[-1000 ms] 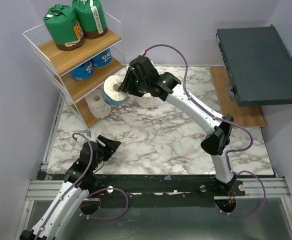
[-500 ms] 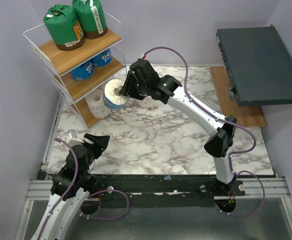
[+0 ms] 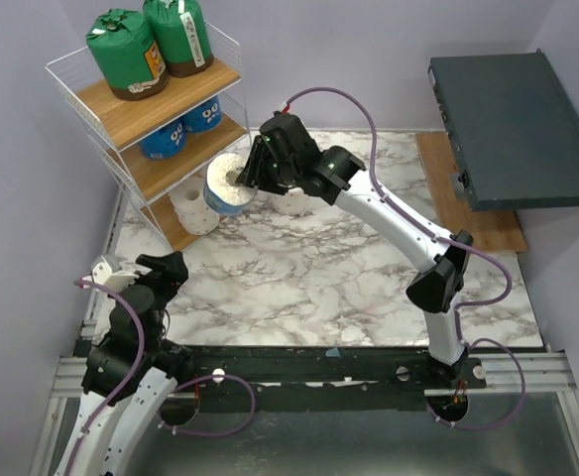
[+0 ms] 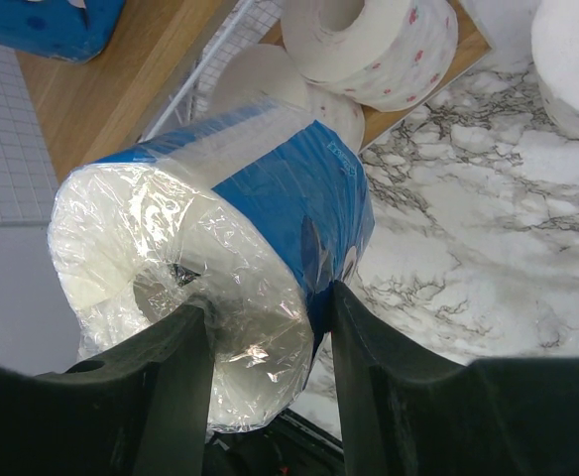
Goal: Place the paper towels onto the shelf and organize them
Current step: Place the paper towel at the center of the board.
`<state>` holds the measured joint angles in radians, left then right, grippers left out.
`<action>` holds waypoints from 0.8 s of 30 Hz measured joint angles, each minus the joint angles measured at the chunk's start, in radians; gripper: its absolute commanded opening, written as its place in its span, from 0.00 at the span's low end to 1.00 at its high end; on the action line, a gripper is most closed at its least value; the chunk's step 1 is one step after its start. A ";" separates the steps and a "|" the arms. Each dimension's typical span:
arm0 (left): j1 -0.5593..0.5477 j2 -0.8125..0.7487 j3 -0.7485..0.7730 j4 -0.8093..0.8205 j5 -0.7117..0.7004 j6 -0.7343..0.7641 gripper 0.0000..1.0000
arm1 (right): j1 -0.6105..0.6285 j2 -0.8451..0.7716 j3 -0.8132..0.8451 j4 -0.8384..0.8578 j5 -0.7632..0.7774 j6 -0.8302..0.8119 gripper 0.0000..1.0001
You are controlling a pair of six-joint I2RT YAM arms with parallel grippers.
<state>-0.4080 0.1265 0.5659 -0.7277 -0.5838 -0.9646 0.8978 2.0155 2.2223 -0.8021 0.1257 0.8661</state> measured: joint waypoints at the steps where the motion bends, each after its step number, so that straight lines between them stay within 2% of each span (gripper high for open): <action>1: 0.000 0.000 0.003 0.011 0.000 0.021 0.78 | 0.000 -0.001 0.005 -0.002 0.000 -0.005 0.34; 5: 0.000 0.018 0.051 0.053 0.054 0.131 0.78 | 0.000 -0.048 -0.057 0.013 0.002 -0.030 0.34; 9: 0.000 0.090 0.119 0.069 0.156 0.204 0.78 | 0.000 -0.191 -0.322 0.055 0.023 -0.055 0.33; 11: 0.000 0.142 0.142 0.072 0.252 0.237 0.78 | 0.000 -0.249 -0.460 0.069 0.042 -0.060 0.33; 17: -0.005 0.223 0.121 0.101 0.475 0.265 0.78 | 0.000 -0.312 -0.795 0.109 0.085 -0.052 0.33; 21: -0.046 0.254 0.097 0.128 0.575 0.272 0.78 | -0.003 -0.312 -0.911 0.119 0.091 -0.025 0.32; 24: -0.100 0.290 0.097 0.156 0.600 0.277 0.78 | -0.011 -0.314 -0.922 0.153 0.087 0.002 0.32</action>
<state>-0.5083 0.4160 0.6628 -0.5716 0.0158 -0.6876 0.8871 1.7016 1.2999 -0.6487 0.2123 0.8677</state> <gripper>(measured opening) 0.778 0.455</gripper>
